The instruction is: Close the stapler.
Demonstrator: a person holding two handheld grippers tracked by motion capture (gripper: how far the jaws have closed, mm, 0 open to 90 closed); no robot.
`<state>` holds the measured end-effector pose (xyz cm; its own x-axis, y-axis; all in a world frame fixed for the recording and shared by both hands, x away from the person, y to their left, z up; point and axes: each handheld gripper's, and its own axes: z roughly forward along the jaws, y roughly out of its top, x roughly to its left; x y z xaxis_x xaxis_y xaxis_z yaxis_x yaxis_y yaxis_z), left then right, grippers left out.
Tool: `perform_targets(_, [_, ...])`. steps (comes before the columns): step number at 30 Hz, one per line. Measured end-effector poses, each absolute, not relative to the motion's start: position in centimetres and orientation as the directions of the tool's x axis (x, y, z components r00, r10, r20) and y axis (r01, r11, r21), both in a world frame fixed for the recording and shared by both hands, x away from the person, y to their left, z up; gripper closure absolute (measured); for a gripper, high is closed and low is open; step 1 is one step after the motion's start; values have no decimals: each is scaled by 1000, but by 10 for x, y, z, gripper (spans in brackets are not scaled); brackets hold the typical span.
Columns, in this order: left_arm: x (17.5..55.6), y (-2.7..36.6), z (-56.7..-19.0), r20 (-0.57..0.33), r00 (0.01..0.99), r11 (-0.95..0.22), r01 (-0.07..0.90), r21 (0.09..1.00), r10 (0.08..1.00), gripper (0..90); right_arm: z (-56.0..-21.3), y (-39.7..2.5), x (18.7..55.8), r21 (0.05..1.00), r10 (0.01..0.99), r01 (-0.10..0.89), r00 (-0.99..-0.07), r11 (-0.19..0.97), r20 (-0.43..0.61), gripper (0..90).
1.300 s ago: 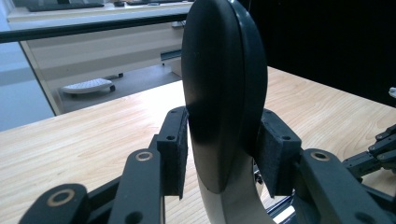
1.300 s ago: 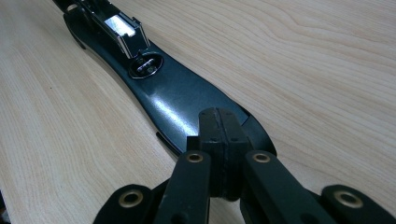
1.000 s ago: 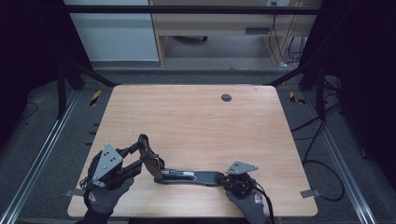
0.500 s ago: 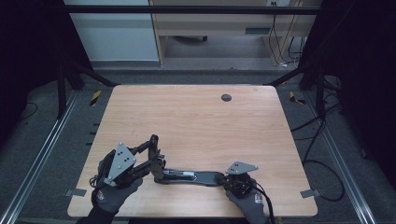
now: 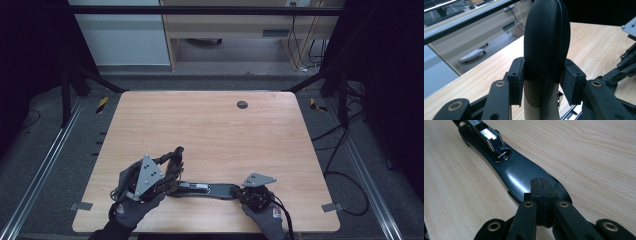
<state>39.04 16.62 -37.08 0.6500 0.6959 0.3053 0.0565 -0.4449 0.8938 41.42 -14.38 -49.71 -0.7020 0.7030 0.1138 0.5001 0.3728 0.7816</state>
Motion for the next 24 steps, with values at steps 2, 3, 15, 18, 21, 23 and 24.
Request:
perform_targets(2, [390,159,-372,316,653,-457,51,888,688,562,-497,-144,414,782,703,500,-702,373,114,900])
perform_targets(3, [390,157,-373,321,655,-463,49,885,684,560,-497,-144,414,782,703,500,-702,373,114,900])
perform_targets(15, [392,139,-378,354,676,-506,33,862,647,543,-498,-144,414,784,703,499,-702,370,115,900])
perform_targets(18, [393,132,-380,368,679,-523,28,852,635,539,-498,-145,414,784,702,501,-702,367,119,900])
perform_targets(21, [393,125,-383,383,682,-540,19,842,623,535,-498,-144,414,784,702,500,-702,368,119,900])
perform_targets(23, [393,121,-385,395,683,-551,14,834,615,533,-498,-145,414,783,702,501,-702,368,120,900])
perform_targets(24, [394,119,-386,398,684,-555,13,831,611,532,-498,-145,414,784,702,500,-702,368,119,900])
